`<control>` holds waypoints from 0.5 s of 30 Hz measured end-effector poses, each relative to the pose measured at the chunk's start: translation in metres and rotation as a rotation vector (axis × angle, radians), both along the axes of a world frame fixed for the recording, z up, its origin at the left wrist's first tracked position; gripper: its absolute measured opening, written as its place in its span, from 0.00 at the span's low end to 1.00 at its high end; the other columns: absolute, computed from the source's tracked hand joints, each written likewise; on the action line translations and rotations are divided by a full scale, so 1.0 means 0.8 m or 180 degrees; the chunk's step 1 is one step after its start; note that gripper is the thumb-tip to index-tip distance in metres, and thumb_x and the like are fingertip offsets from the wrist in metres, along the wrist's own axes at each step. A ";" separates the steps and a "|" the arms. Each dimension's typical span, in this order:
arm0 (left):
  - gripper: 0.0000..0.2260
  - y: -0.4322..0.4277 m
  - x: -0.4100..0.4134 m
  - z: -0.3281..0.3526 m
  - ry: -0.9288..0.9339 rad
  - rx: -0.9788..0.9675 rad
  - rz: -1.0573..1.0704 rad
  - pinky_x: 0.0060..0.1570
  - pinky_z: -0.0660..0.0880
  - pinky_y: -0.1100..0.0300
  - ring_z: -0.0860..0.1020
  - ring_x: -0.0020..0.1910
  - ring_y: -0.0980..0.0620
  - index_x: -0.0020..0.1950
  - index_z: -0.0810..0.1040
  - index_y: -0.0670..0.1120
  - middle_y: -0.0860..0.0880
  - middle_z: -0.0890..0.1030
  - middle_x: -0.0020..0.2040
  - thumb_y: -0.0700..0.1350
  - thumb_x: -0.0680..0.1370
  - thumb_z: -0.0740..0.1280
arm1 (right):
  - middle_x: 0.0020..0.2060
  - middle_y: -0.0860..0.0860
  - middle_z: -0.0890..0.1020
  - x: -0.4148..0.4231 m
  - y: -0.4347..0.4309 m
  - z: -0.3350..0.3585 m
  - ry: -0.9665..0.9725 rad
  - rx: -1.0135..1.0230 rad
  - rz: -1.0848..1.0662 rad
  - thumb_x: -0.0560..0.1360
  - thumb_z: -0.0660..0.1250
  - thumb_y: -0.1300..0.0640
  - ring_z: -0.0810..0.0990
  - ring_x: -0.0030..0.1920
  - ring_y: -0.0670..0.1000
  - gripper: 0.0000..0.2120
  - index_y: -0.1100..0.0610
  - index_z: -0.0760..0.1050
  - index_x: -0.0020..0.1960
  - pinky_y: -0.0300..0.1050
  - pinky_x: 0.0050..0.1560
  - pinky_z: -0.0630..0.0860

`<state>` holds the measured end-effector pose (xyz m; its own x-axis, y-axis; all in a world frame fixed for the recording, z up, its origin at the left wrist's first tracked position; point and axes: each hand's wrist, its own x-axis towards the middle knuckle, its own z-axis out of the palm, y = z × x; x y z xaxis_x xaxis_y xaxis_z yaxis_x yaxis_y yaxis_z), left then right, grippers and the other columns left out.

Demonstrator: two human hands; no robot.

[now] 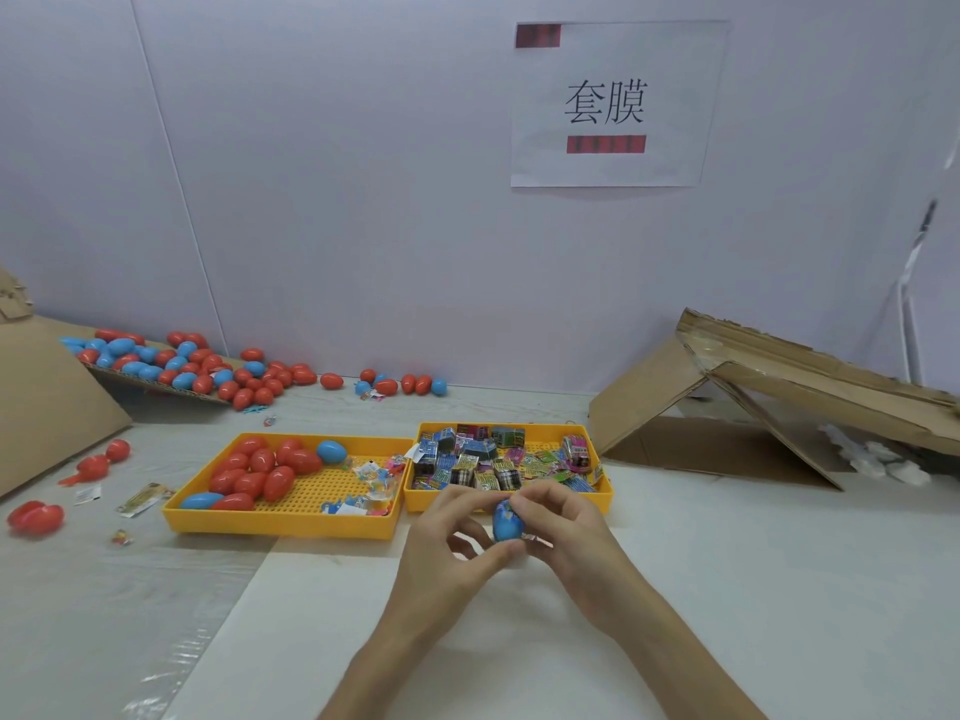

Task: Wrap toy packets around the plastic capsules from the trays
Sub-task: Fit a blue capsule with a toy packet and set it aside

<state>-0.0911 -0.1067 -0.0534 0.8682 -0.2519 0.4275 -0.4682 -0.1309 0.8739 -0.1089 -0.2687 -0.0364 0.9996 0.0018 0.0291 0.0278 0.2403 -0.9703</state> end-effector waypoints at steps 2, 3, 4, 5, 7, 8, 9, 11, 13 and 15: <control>0.16 0.000 0.000 0.000 0.0109 -0.0158 0.0005 0.42 0.81 0.57 0.83 0.41 0.49 0.57 0.84 0.61 0.56 0.81 0.52 0.53 0.69 0.77 | 0.44 0.56 0.84 0.000 0.001 0.000 0.0045 0.0093 0.0029 0.67 0.75 0.51 0.84 0.45 0.53 0.16 0.59 0.81 0.50 0.48 0.48 0.81; 0.15 0.001 0.000 0.000 0.0188 -0.0271 0.0025 0.43 0.81 0.56 0.84 0.41 0.50 0.57 0.84 0.60 0.56 0.83 0.51 0.51 0.71 0.77 | 0.45 0.56 0.84 0.001 0.002 0.000 0.0064 0.0103 0.0029 0.68 0.75 0.50 0.84 0.45 0.54 0.16 0.58 0.81 0.51 0.49 0.49 0.81; 0.14 0.002 0.001 0.001 0.0257 -0.0373 0.0053 0.43 0.81 0.57 0.84 0.41 0.50 0.57 0.84 0.58 0.54 0.84 0.50 0.50 0.72 0.78 | 0.46 0.56 0.84 0.001 0.001 0.001 0.0059 0.0110 0.0033 0.68 0.74 0.50 0.84 0.45 0.54 0.16 0.57 0.81 0.52 0.50 0.51 0.81; 0.14 0.002 0.001 0.002 0.0307 -0.0445 0.0075 0.42 0.80 0.59 0.84 0.41 0.51 0.58 0.84 0.56 0.53 0.86 0.48 0.50 0.73 0.77 | 0.47 0.57 0.84 0.001 0.001 0.001 0.0037 0.0118 0.0042 0.69 0.74 0.51 0.84 0.45 0.55 0.15 0.56 0.82 0.52 0.50 0.51 0.80; 0.14 0.002 0.000 0.005 0.0389 -0.0548 0.0077 0.40 0.79 0.62 0.85 0.40 0.51 0.58 0.83 0.53 0.51 0.87 0.46 0.50 0.73 0.73 | 0.47 0.57 0.85 0.001 0.000 0.003 -0.0019 0.0105 0.0043 0.69 0.74 0.51 0.84 0.44 0.55 0.13 0.55 0.83 0.52 0.49 0.50 0.81; 0.14 0.002 0.000 0.007 0.0454 -0.0617 0.0056 0.40 0.79 0.62 0.85 0.40 0.50 0.59 0.83 0.52 0.50 0.87 0.46 0.50 0.73 0.71 | 0.46 0.57 0.85 0.000 0.000 0.003 -0.0043 0.0088 0.0029 0.69 0.74 0.51 0.83 0.44 0.54 0.13 0.54 0.84 0.52 0.48 0.50 0.81; 0.15 0.003 -0.001 0.008 0.0547 -0.0709 0.0014 0.40 0.79 0.62 0.85 0.40 0.48 0.60 0.83 0.51 0.49 0.87 0.46 0.50 0.74 0.71 | 0.46 0.56 0.85 0.000 0.000 0.004 -0.0070 0.0083 0.0015 0.69 0.74 0.51 0.83 0.43 0.54 0.13 0.54 0.84 0.51 0.47 0.49 0.81; 0.15 0.004 -0.001 0.010 0.0787 -0.0950 -0.0112 0.41 0.79 0.62 0.86 0.42 0.45 0.61 0.83 0.50 0.47 0.87 0.47 0.50 0.75 0.69 | 0.45 0.56 0.85 0.000 0.000 0.004 -0.0144 0.0085 0.0007 0.69 0.74 0.51 0.83 0.42 0.52 0.13 0.55 0.85 0.52 0.45 0.47 0.80; 0.16 0.005 -0.001 0.012 0.1057 -0.1206 -0.0209 0.42 0.80 0.62 0.86 0.44 0.43 0.61 0.83 0.48 0.44 0.87 0.49 0.50 0.75 0.69 | 0.46 0.56 0.84 -0.001 0.001 0.003 -0.0232 0.0000 -0.0010 0.69 0.75 0.52 0.83 0.42 0.52 0.14 0.55 0.84 0.52 0.46 0.47 0.80; 0.15 0.006 -0.002 0.014 0.1296 -0.1365 -0.0298 0.43 0.80 0.61 0.86 0.46 0.42 0.59 0.84 0.47 0.41 0.86 0.50 0.51 0.76 0.68 | 0.49 0.56 0.85 -0.001 0.002 0.002 -0.0296 -0.0162 -0.0062 0.68 0.76 0.52 0.84 0.44 0.54 0.14 0.55 0.84 0.53 0.46 0.47 0.80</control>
